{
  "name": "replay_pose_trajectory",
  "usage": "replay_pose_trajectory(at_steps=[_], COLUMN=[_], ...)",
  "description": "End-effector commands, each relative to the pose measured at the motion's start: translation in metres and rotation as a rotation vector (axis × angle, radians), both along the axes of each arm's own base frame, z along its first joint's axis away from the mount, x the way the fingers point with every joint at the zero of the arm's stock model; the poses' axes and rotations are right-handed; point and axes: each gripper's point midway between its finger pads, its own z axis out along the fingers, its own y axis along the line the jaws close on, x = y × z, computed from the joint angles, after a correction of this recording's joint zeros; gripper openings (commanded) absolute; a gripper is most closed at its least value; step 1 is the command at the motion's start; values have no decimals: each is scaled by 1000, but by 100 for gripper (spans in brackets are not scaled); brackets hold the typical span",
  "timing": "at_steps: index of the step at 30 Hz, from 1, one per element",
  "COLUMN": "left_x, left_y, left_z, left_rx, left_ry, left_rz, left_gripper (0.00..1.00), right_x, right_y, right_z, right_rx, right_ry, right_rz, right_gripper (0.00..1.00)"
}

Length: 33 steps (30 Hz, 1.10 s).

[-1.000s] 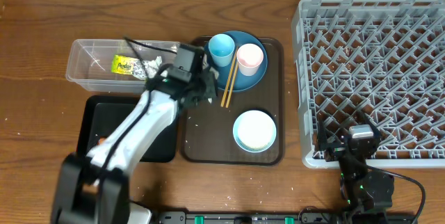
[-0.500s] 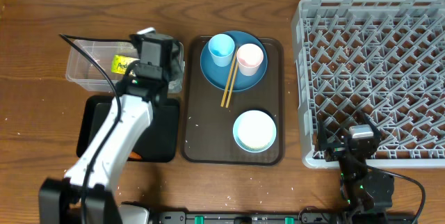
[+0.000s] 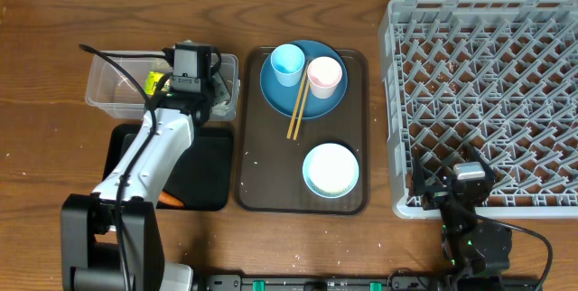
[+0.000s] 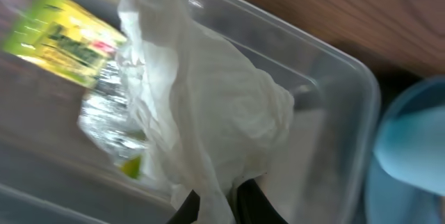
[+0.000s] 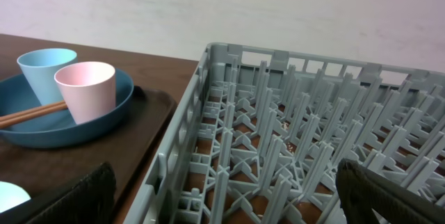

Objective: Sort waste into correct bins and load items into the dishwasher rack
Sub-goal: 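Lift the tissue left and release it into the clear bin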

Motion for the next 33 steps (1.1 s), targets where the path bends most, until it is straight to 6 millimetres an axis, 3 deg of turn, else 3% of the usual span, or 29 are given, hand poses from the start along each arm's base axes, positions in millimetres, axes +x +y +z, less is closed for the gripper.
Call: replay_pose_trajectory(at_steps=[1,15,33], left_x=[-1,-9,-9], left_y=[-18,-26,-58], left_z=[1,-10,-2], left_rx=[-93,-153,-366], left_ry=[5,59,64], left_rz=[-61,-41,-73], left_gripper=[11,11,11], right_x=[0,0,0], right_y=[-2,-2,-2], right_z=[-2,-2,-2], right_rx=[-3,-3,-3], right_ry=[5,5,5], right_rz=[-9,-9,-9], right_gripper=[99,99,99])
